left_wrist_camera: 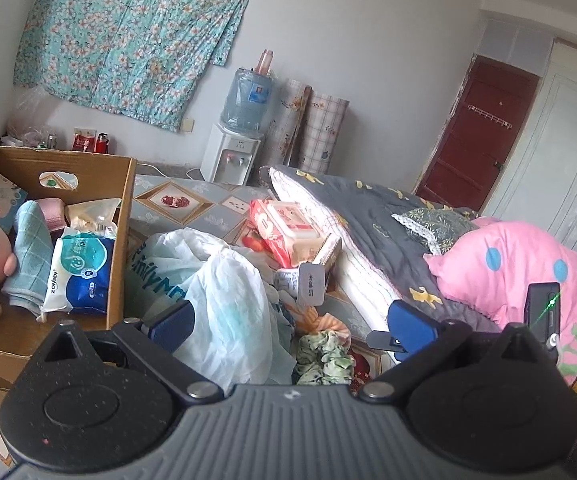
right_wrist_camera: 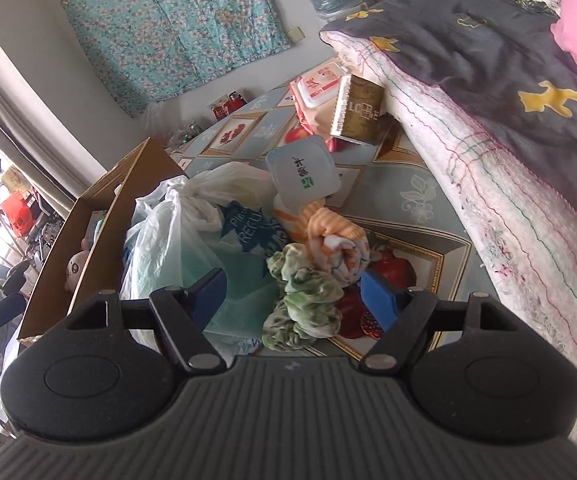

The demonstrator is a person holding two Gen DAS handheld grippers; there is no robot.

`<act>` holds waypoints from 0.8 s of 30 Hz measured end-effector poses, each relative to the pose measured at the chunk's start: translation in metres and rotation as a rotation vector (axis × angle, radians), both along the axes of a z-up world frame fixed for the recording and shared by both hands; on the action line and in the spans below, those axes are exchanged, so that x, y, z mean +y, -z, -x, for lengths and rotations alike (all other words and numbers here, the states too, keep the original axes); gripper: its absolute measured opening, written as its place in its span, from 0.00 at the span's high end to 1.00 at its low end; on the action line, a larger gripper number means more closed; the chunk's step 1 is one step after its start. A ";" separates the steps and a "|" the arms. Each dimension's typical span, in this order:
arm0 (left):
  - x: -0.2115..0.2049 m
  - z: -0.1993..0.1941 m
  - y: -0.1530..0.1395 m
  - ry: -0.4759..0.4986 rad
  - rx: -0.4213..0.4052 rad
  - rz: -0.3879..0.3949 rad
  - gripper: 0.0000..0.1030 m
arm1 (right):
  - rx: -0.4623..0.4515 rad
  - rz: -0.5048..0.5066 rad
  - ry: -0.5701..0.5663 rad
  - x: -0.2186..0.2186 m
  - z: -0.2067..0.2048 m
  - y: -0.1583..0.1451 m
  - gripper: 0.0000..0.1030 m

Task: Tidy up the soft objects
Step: 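Move both grippers back to the pile beside the bed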

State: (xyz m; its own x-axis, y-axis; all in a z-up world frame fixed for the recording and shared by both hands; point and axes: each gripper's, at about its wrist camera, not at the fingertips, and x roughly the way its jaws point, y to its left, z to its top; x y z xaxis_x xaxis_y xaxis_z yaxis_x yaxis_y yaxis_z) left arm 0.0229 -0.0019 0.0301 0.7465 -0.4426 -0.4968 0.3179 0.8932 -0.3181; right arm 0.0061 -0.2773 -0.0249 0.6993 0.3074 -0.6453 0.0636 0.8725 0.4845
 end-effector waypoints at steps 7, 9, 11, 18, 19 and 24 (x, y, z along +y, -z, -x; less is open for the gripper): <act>-0.020 -0.009 0.011 0.032 0.010 -0.010 0.00 | 0.009 0.004 0.007 -0.010 -0.003 0.005 0.28; -0.025 -0.011 0.015 0.036 0.010 -0.016 0.00 | 0.009 0.002 0.010 -0.013 -0.005 0.006 0.27; -0.031 -0.014 0.019 0.041 0.009 -0.030 0.00 | 0.010 0.003 0.012 -0.016 -0.006 0.007 0.27; -0.052 -0.020 0.039 0.061 -0.001 -0.126 0.00 | 0.024 0.016 0.012 -0.023 -0.011 0.012 0.27; -0.056 -0.020 0.041 0.066 -0.007 -0.145 0.00 | 0.024 0.021 0.010 -0.024 -0.012 0.012 0.27; -0.076 -0.026 0.057 0.106 -0.052 -0.246 0.00 | 0.020 0.045 -0.018 -0.028 -0.023 0.009 0.27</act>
State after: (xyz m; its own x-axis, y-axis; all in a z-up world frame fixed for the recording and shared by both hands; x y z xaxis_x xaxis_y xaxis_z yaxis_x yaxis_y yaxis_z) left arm 0.0487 -0.0780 -0.0274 0.7293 -0.3907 -0.5617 0.4243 0.9023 -0.0766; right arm 0.0293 -0.3049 -0.0340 0.6809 0.2904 -0.6723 0.0565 0.8945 0.4436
